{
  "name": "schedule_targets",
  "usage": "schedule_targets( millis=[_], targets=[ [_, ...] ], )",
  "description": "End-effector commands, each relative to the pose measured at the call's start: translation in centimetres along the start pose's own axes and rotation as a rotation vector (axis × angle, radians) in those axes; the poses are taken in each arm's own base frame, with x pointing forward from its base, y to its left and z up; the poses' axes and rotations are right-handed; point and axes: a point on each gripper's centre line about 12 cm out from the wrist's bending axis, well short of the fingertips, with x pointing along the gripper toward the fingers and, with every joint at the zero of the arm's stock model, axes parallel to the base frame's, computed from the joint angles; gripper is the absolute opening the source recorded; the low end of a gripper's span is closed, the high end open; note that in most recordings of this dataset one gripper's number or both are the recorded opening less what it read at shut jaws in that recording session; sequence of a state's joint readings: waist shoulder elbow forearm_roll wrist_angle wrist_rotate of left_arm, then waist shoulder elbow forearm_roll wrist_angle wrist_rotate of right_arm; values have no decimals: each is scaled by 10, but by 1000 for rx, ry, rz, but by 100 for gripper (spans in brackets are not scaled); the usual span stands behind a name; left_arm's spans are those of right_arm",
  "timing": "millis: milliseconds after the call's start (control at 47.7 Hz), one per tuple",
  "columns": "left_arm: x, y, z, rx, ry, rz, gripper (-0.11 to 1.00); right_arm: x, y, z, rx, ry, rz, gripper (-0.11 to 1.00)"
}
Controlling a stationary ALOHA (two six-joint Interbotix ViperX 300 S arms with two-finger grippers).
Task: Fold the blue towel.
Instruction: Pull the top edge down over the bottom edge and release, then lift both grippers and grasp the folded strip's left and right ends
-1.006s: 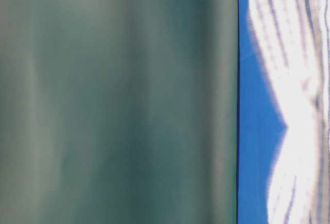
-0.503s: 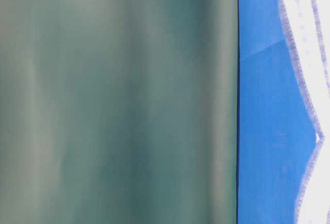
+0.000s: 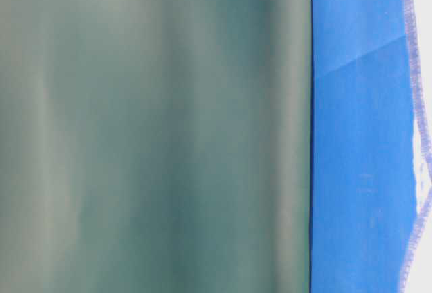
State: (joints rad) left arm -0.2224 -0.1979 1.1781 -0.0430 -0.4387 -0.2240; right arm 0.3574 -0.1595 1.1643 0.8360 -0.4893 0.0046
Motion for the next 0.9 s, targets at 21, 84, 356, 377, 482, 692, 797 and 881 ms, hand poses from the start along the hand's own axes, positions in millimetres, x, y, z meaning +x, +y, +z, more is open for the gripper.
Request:
schedule_targets(
  millis=[21, 84, 356, 377, 482, 692, 797, 881],
  targets=[
    [0, -3, 4, 0, -13, -9, 23, -1, 4, 2, 1, -7, 13, 10],
    [-1, -4, 3, 5, -9, -13, 41, -1, 6, 0, -7, 4, 20, 22],
    [-3, -17, -9, 37, 46, -51, 76, -11, 28, -23, -78, 80, 104, 84],
    [-4, -16, -9, 35, 47, -49, 74, -11, 28, -24, -78, 80, 104, 83],
    [-5, -15, -9, 36, 47, -47, 74, -12, 27, -21, -80, 61, 102, 77],
    [-6, -8, 10, 33, -18, -24, 74, -11, 19, -7, -82, -12, 82, 77],
    [-9, -5, 31, 51, -73, -12, 74, -13, 10, 8, -88, -60, 58, 77],
    [-14, -1, 47, 86, -104, 10, 74, -16, 4, 20, -105, -99, 44, 77]
  ],
)
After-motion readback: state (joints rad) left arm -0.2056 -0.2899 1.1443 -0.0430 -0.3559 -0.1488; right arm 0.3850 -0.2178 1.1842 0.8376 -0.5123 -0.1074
